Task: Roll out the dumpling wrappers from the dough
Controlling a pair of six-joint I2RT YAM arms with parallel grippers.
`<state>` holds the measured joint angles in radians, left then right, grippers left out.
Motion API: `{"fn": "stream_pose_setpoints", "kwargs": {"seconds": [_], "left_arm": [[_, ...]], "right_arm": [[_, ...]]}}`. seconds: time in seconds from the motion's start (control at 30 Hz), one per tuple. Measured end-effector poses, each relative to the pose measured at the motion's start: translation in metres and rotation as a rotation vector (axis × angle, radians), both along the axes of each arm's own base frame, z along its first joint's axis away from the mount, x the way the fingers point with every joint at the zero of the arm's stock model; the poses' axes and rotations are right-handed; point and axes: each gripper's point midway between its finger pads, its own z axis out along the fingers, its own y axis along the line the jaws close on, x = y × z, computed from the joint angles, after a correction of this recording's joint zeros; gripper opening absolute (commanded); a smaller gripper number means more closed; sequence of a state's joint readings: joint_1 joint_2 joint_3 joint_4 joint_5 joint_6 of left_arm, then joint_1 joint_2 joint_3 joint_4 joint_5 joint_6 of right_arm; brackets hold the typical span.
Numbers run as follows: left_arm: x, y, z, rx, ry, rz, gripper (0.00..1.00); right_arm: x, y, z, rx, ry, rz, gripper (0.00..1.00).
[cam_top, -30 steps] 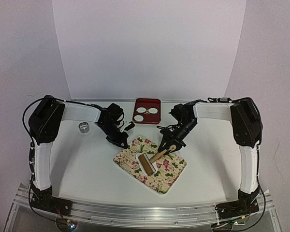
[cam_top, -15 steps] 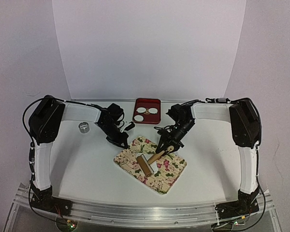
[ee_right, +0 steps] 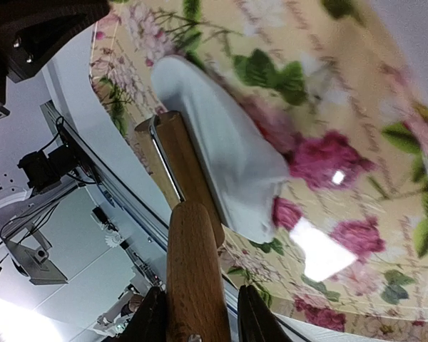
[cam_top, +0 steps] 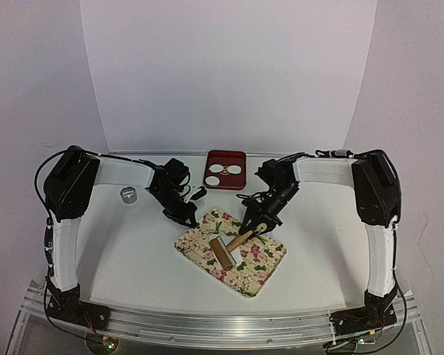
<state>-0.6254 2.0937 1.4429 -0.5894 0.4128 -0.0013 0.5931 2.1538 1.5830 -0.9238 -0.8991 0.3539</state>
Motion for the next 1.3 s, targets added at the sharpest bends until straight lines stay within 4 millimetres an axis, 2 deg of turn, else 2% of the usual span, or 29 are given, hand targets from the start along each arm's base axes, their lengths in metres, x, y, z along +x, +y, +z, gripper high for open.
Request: {"fn": "stream_pose_setpoints", "kwargs": {"seconds": [0.07,0.13,0.23,0.37,0.43,0.63,0.7,0.8,0.93,1.0,1.1,1.2,1.3], "left_arm": [[-0.001,0.001,0.0,0.005,0.005,-0.002,0.0],[-0.004,0.003,-0.001,0.007,0.012,-0.008,0.0],[-0.004,0.004,0.0,0.006,0.009,-0.013,0.0],[-0.003,0.002,0.0,0.0,0.001,-0.015,0.0],[-0.002,0.001,0.0,-0.004,-0.001,-0.01,0.0],[-0.003,0.002,0.0,-0.001,0.007,-0.005,0.0],[-0.006,0.004,-0.001,0.002,0.012,-0.01,0.0],[-0.007,0.005,-0.001,0.003,0.009,-0.01,0.0],[-0.008,0.004,-0.001,-0.002,0.008,-0.003,0.0],[-0.008,0.004,0.0,-0.005,0.007,0.001,0.0],[-0.008,0.004,0.0,-0.005,0.007,0.004,0.0],[-0.008,0.004,-0.001,-0.001,0.01,0.005,0.0],[-0.011,0.007,-0.001,0.008,0.02,0.004,0.0]], "right_arm": [[-0.006,0.015,-0.001,0.0,-0.005,0.027,0.0],[-0.007,0.019,0.001,-0.001,-0.022,0.033,0.0],[-0.003,0.009,0.005,-0.005,-0.043,0.01,0.0],[0.005,-0.014,0.007,-0.004,-0.026,-0.042,0.0],[0.004,-0.015,0.007,0.001,-0.013,-0.046,0.0],[-0.01,0.02,0.002,0.009,-0.015,0.032,0.0],[-0.012,0.025,0.004,0.011,-0.03,0.042,0.0],[-0.01,0.015,0.005,0.011,-0.047,0.022,0.0],[-0.003,-0.009,0.006,0.014,-0.033,-0.028,0.0],[-0.002,-0.013,0.007,0.018,-0.024,-0.033,0.0],[-0.006,-0.002,0.005,0.018,-0.009,-0.006,0.0],[-0.015,0.021,0.002,0.027,-0.016,0.048,0.0],[-0.022,0.031,0.001,0.025,-0.021,0.067,0.0]]}}
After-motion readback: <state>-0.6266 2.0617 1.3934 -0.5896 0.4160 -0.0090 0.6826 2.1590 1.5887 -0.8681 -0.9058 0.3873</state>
